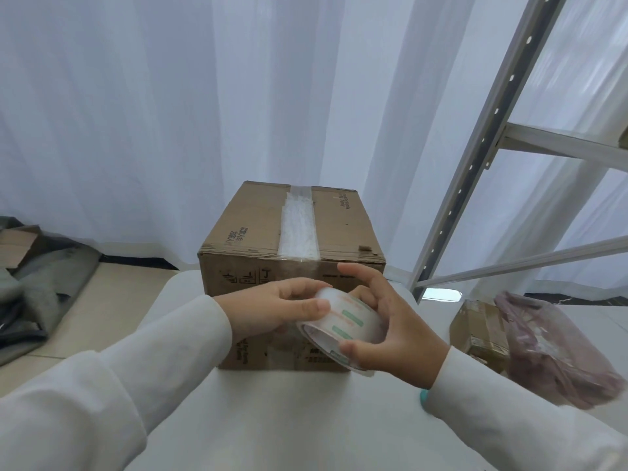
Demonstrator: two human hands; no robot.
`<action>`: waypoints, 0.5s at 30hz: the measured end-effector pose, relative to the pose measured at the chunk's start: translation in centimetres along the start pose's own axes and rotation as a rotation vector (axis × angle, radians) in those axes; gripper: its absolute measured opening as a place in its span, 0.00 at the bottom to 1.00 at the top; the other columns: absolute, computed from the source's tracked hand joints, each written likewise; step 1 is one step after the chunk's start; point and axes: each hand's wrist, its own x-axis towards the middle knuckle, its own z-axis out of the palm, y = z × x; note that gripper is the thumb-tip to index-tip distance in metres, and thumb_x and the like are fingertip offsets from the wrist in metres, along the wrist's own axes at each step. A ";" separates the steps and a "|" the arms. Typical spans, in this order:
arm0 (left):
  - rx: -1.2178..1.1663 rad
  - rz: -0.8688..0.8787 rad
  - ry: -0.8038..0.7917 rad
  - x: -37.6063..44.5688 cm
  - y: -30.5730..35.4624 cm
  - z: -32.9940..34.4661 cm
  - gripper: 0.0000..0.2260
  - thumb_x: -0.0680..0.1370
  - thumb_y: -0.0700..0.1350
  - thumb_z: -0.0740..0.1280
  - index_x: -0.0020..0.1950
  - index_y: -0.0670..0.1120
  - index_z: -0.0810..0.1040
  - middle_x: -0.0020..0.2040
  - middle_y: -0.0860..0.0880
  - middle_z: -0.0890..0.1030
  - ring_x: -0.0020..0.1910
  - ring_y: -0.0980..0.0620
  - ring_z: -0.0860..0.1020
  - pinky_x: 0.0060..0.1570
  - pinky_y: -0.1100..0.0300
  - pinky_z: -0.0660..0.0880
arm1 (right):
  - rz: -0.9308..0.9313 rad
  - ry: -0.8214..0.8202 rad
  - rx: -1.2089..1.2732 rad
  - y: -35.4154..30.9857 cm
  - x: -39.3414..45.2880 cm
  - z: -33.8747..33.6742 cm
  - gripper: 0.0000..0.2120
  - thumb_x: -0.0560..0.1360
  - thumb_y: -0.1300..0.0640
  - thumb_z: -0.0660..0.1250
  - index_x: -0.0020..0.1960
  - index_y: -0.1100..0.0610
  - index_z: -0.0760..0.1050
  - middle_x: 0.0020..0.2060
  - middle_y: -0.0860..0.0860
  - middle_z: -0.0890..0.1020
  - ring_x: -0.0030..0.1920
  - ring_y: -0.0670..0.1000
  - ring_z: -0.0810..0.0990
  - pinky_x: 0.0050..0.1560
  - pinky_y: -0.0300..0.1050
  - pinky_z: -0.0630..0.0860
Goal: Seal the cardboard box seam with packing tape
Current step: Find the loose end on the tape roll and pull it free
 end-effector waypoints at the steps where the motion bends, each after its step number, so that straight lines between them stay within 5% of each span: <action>1: -0.044 -0.003 -0.028 0.0 -0.1 0.0 0.19 0.63 0.62 0.69 0.53 0.60 0.78 0.55 0.50 0.82 0.55 0.46 0.78 0.64 0.48 0.69 | 0.017 -0.024 0.039 0.0 0.0 -0.2 0.37 0.57 0.50 0.73 0.62 0.37 0.62 0.43 0.41 0.78 0.47 0.45 0.82 0.44 0.39 0.79; 4: -0.172 -0.022 -0.092 0.1 -0.2 0.3 0.16 0.65 0.59 0.70 0.48 0.53 0.80 0.49 0.44 0.80 0.47 0.44 0.74 0.54 0.48 0.68 | 0.083 -0.085 0.163 0.1 0.1 -0.8 0.38 0.55 0.51 0.73 0.62 0.38 0.64 0.43 0.42 0.80 0.46 0.47 0.83 0.46 0.42 0.80; 7: -0.141 -0.044 -0.101 0.3 -0.2 0.7 0.11 0.68 0.58 0.67 0.43 0.53 0.79 0.41 0.51 0.80 0.41 0.51 0.76 0.50 0.53 0.69 | 0.156 -0.128 0.207 0.3 0.4 -1.6 0.37 0.53 0.50 0.72 0.61 0.40 0.67 0.47 0.47 0.79 0.48 0.49 0.82 0.47 0.41 0.79; 12: -0.006 -0.039 0.036 0.3 0.6 1.6 0.11 0.71 0.59 0.65 0.41 0.53 0.79 0.47 0.48 0.82 0.48 0.48 0.80 0.55 0.55 0.73 | 0.298 -0.089 0.241 1.0 0.8 -1.9 0.30 0.51 0.46 0.68 0.53 0.46 0.72 0.51 0.50 0.78 0.53 0.51 0.79 0.52 0.42 0.78; 15: 0.072 -0.012 0.085 0.1 0.9 2.3 0.13 0.77 0.55 0.60 0.37 0.52 0.76 0.39 0.51 0.80 0.40 0.53 0.78 0.49 0.58 0.73 | 0.362 -0.165 0.147 0.6 0.8 -1.0 0.26 0.55 0.38 0.66 0.50 0.46 0.72 0.47 0.47 0.78 0.49 0.47 0.79 0.45 0.36 0.79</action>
